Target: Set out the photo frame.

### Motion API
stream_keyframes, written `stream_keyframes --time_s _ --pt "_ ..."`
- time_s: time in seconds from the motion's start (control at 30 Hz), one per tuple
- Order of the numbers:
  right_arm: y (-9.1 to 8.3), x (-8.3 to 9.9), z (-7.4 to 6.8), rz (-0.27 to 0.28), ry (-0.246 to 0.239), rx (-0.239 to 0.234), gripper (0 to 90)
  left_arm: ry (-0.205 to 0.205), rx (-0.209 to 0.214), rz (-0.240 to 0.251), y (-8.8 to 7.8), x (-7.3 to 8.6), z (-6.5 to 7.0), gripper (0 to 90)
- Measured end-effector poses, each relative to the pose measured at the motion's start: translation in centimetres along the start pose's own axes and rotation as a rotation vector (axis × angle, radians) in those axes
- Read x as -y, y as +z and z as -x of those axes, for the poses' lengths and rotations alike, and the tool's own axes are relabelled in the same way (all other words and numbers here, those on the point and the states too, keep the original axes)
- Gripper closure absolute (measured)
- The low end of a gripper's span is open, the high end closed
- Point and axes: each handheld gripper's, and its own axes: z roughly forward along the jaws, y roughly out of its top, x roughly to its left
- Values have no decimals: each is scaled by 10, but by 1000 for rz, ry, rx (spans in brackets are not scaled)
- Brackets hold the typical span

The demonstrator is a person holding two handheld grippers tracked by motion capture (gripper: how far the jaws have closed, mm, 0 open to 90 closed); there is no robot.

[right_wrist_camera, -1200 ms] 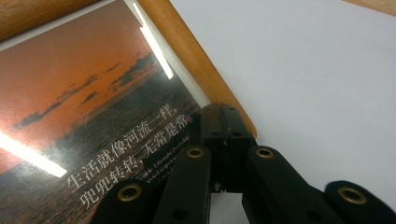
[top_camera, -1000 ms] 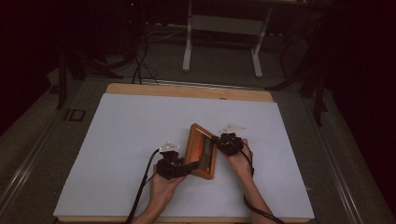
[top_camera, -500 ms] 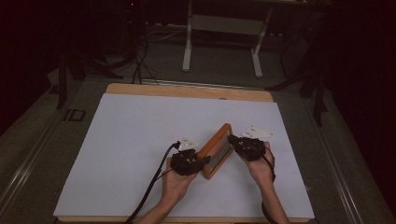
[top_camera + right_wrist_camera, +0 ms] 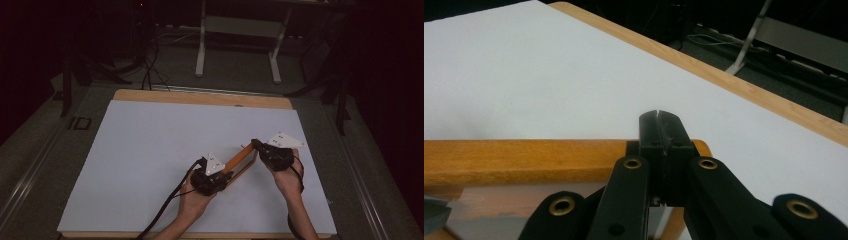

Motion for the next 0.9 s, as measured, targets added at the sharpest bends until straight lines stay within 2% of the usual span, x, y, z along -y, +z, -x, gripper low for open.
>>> stream_keyframes --time_s 0.03,0.07,0.13,0.27,0.37,0.4,0.43,0.53,0.67,0.7,0.77,0.9 --pt "1 0 0 3 3 -8 898 -44 63 36 1 4 -5 633" --pt "1 0 -1 3 3 -9 898 -44 63 36 1 4 -5 597" --pt "1 1 -1 8 6 -11 898 -71 92 33 7 13 -8 561" --pt "0 4 1 22 24 -19 899 -66 111 18 15 23 -6 543" --pt "-1 4 1 26 31 -21 899 -53 101 4 20 27 -4 528" --pt "-1 5 1 30 40 -23 898 -46 77 1 24 32 -4 567" --pt "-1 5 1 32 40 -23 897 -46 77 1 24 32 -4 613" --pt "-3 5 1 29 30 -22 874 -6 49 12 23 31 -7 660" --pt "-8 4 -1 12 13 -25 781 -40 74 5 21 30 -19 689" --pt "-8 4 -1 12 13 -25 781 -40 74 5 21 30 -19 689" --pt "-13 3 -3 -4 -6 -43 715 -41 82 0 21 28 -21 690" --pt "-18 2 -3 -9 -31 -61 678 -32 95 -13 16 20 -26 691"
